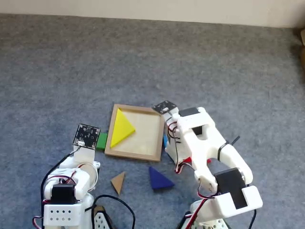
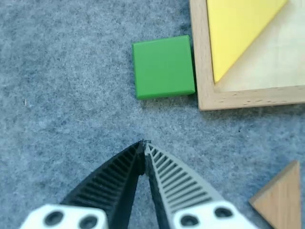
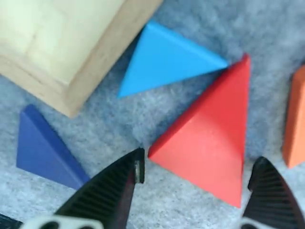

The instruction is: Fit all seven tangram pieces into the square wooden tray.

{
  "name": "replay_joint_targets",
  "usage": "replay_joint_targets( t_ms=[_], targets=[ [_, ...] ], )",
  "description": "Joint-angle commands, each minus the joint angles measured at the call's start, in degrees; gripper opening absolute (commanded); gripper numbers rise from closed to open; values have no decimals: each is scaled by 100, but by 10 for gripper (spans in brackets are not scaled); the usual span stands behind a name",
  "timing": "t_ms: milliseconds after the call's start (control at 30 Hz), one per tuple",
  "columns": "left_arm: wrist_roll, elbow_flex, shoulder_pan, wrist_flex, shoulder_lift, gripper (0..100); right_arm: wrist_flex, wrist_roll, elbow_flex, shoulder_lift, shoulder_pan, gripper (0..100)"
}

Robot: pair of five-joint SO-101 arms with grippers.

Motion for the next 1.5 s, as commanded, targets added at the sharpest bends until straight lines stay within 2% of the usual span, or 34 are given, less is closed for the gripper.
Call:
replay_joint_targets(
  t_ms=[0,100,667,800,1067,1233,1467],
  targets=[
    [-9,119,-75,26,-207,6,-347,88,-57,-22,-57,336],
    [-9,119,-75,26,-207,6,-365,378,-48,-22,-57,336],
    [-9,119,-75,26,-207,6,-409,413,92,778,207,336],
    [-9,119,-75,26,-207,6,-409,633,92,778,198,331],
    [-9,119,-75,26,-207,6,-418,809,92,769,198,191],
    [-9,119,-75,26,-207,6,-374,809,92,629,198,149],
    [-9,119,-75,26,-207,6,-330,800,215,-585,198,128]
  ],
)
